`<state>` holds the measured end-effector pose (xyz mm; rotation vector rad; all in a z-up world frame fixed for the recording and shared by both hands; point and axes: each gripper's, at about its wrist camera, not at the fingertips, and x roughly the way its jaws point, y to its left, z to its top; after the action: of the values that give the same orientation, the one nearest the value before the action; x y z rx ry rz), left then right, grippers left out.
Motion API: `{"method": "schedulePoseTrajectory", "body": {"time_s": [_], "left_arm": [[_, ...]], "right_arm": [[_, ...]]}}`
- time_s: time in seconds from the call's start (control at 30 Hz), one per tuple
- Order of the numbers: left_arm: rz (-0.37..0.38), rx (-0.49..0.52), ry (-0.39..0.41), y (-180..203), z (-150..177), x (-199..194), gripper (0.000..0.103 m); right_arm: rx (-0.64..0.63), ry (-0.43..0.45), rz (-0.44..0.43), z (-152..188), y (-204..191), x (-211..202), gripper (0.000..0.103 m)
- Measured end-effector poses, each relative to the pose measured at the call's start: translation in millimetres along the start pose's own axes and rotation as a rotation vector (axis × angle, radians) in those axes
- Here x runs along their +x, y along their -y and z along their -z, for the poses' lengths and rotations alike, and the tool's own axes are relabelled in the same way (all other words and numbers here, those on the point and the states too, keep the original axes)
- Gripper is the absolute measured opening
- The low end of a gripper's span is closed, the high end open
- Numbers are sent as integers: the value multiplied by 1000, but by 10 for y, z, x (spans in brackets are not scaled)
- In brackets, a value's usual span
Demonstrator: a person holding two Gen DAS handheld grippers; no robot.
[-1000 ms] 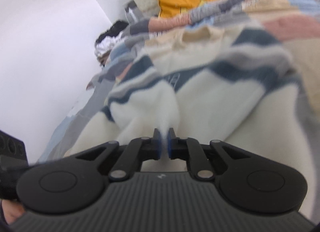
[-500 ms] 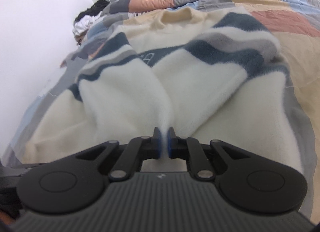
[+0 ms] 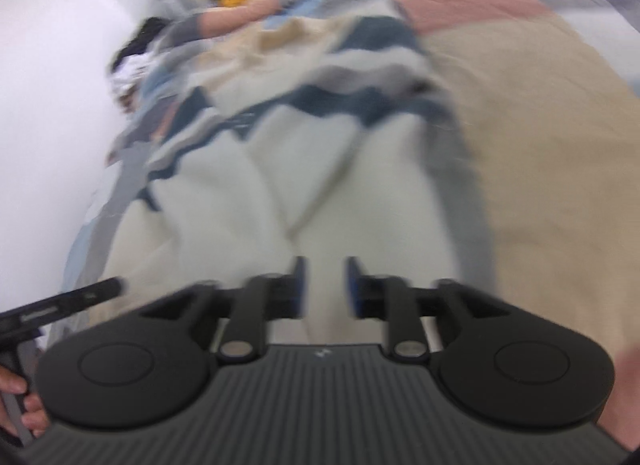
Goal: Fold large clothes
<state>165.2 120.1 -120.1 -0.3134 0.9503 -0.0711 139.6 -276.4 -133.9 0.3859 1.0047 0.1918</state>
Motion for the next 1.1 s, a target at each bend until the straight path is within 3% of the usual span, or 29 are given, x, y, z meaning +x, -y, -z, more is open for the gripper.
{"method": "schedulePoseTrajectory", "body": {"time_s": [0.1,0.17,0.3,0.37,0.47,0.57,0.67,0.77,0.9,1.1], "left_arm": [[-63,-60,-3,-269,-70,-70,28],[-77,-129,-18,-473,-78,-58,29],[-86,-329,-42,-898,-56,54,29],[-85,-404,-38,-1068,-31,121,32],[-116,-465,-17,-1225,6,192,47],[-112,-532,-13,-1349,38,269,49],[-92,-546,-21,-1352,49,362,49],[34,-526,-102,-1290,75,528,49],[160,-486,-189,-1199,97,624,49],[100,-378,-294,-1012,195,710,49]], "right_arm": [[89,-73,23,-54,211,76,50],[182,-121,29,-47,369,204,51],[300,-99,64,-34,528,283,63],[323,-73,101,-25,576,277,63],[358,-79,92,-46,649,310,64],[398,-81,63,-72,714,380,64],[442,-95,46,-92,752,498,64],[453,-136,-31,-85,743,558,64],[402,-150,-24,-87,645,539,64],[327,-231,14,-72,518,650,64]]}}
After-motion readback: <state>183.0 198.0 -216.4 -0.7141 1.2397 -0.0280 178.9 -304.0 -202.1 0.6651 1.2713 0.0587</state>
